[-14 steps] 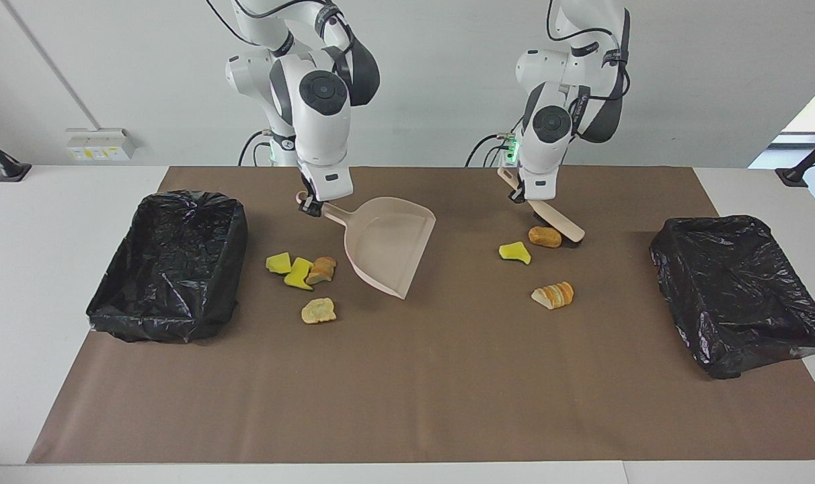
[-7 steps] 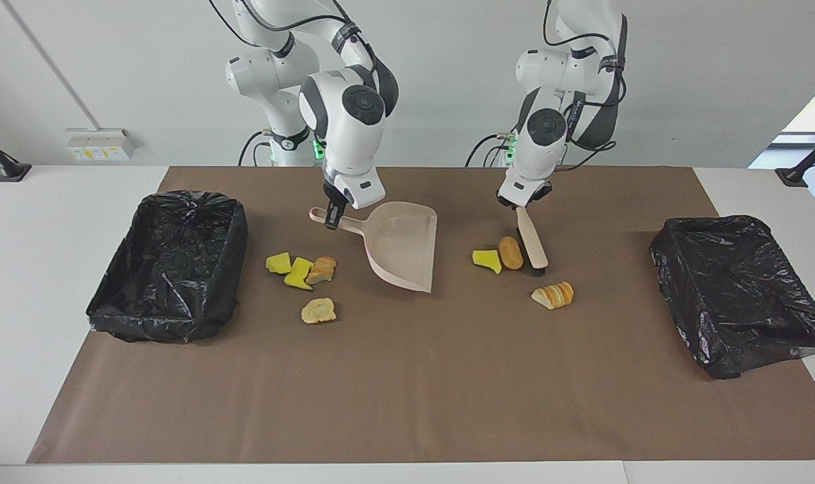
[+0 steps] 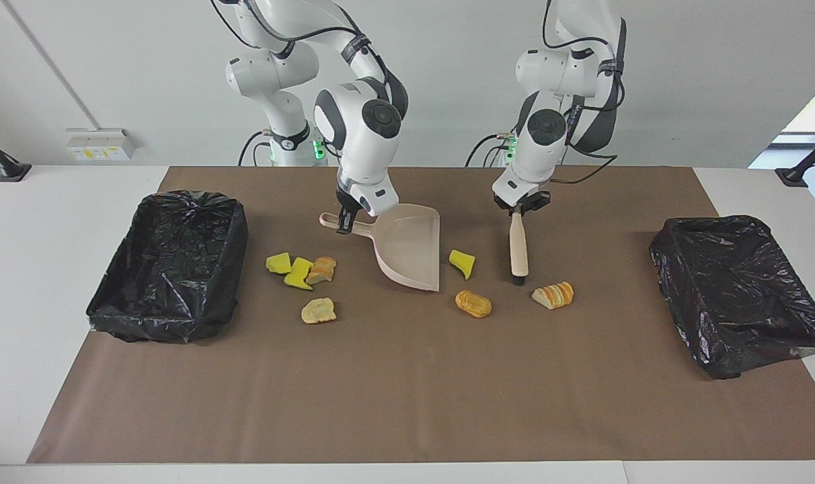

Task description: Sweep and dump trash in bin

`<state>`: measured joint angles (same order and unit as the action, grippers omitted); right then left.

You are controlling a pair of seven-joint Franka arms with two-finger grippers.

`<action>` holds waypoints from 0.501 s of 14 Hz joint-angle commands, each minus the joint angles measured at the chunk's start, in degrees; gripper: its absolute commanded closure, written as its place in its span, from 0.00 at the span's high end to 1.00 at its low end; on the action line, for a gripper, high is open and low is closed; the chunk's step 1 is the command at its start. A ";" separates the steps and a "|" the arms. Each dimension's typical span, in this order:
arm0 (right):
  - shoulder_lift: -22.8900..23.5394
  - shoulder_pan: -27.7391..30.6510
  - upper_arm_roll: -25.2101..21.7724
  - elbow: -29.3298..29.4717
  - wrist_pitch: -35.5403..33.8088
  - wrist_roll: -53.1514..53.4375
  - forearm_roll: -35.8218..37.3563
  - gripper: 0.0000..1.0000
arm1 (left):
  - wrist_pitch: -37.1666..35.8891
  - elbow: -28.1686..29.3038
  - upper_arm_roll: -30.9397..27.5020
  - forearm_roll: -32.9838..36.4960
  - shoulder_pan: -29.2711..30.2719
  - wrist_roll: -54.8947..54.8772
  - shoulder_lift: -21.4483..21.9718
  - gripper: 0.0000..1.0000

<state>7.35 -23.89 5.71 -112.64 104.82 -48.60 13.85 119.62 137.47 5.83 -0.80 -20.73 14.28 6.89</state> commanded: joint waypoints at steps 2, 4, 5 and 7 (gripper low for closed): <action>-0.76 0.34 0.27 -2.41 2.93 0.07 1.09 0.00 | 0.71 -4.30 -0.46 -0.78 0.08 -1.79 -2.92 0.00; -0.06 -0.01 0.27 -3.46 4.95 3.32 1.09 0.00 | 1.40 -4.93 -0.46 -0.87 -0.01 -1.97 -3.55 0.00; 0.55 -0.10 0.35 -3.47 5.04 5.25 1.09 0.00 | 1.41 -4.93 -0.38 -0.87 -0.19 -2.06 -3.55 0.00; 0.65 -0.28 0.35 -3.55 4.87 9.12 1.09 0.00 | 2.19 -4.93 -0.11 -0.96 -1.58 -1.97 -4.68 0.00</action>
<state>8.08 -24.21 5.76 -115.48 108.61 -43.15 13.87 120.69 133.44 5.85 -0.86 -20.82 13.07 3.91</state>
